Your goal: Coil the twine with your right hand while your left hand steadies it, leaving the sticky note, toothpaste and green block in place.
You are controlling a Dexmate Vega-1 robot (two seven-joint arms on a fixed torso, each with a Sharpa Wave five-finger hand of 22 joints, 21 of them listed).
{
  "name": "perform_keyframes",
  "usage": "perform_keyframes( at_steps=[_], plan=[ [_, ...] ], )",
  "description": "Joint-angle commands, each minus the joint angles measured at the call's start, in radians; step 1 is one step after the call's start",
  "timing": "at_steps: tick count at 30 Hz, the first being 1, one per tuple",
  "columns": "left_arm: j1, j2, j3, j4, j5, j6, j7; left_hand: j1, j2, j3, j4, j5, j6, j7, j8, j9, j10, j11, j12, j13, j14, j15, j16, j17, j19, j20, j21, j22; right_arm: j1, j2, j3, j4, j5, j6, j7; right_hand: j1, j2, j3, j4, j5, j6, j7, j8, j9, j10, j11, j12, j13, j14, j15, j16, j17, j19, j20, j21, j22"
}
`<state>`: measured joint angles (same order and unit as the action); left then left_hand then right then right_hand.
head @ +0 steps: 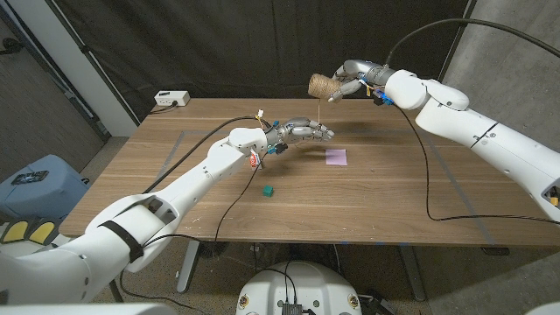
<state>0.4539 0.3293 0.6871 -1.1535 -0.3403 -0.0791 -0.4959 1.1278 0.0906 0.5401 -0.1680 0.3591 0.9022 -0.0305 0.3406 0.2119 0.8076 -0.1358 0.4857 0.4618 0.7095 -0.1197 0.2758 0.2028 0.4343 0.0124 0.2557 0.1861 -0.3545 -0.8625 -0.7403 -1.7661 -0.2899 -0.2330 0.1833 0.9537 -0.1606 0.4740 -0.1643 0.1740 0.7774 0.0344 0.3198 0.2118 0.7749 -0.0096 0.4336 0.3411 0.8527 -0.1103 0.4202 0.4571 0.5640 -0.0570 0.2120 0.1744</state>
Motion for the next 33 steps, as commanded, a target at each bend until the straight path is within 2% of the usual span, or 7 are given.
perform_keyframes(
  at_steps=[1,16,33],
  plan=[
    [0.004,-0.005,0.005,-0.013,-0.006,0.007,-0.017,0.006,0.002,-0.004,0.000,0.003,0.009,0.002,0.004,0.001,0.012,-0.001,0.002,0.007,0.011,-0.004,0.002,0.003,0.009,0.000,0.006,0.004,0.018,0.008,-0.027,0.010,-0.044,-0.023,0.004,0.106,0.116,-0.006,0.001,0.006,0.164,-0.146,0.004,0.004,0.158,-0.150,0.007,0.006,0.012,-0.125,0.002,0.004,0.010,-0.047,0.002,0.004],
    [0.018,0.015,0.010,-0.065,-0.011,0.026,-0.029,0.006,0.003,-0.006,0.001,0.005,0.010,0.002,0.004,0.003,0.012,0.000,0.000,0.016,0.013,-0.003,-0.001,0.002,0.008,0.000,0.006,0.004,0.021,0.003,-0.026,0.047,-0.049,-0.035,-0.006,0.115,0.119,-0.009,0.000,0.006,0.169,-0.150,0.006,0.005,0.160,-0.155,0.005,0.005,0.014,-0.127,-0.002,0.007,0.011,-0.048,0.002,0.004],
    [0.013,0.015,0.011,-0.072,-0.015,0.009,-0.041,0.009,0.006,-0.010,0.001,0.005,0.020,-0.001,0.007,0.004,0.020,-0.006,0.001,0.025,0.015,-0.005,-0.001,0.006,0.009,0.000,0.006,0.004,0.014,-0.014,-0.026,0.048,-0.072,-0.083,-0.018,0.120,0.122,-0.012,0.001,0.006,0.182,-0.155,0.009,0.006,0.166,-0.157,0.005,0.005,0.013,-0.127,-0.011,0.008,0.011,-0.052,0.001,0.004]
  ],
)
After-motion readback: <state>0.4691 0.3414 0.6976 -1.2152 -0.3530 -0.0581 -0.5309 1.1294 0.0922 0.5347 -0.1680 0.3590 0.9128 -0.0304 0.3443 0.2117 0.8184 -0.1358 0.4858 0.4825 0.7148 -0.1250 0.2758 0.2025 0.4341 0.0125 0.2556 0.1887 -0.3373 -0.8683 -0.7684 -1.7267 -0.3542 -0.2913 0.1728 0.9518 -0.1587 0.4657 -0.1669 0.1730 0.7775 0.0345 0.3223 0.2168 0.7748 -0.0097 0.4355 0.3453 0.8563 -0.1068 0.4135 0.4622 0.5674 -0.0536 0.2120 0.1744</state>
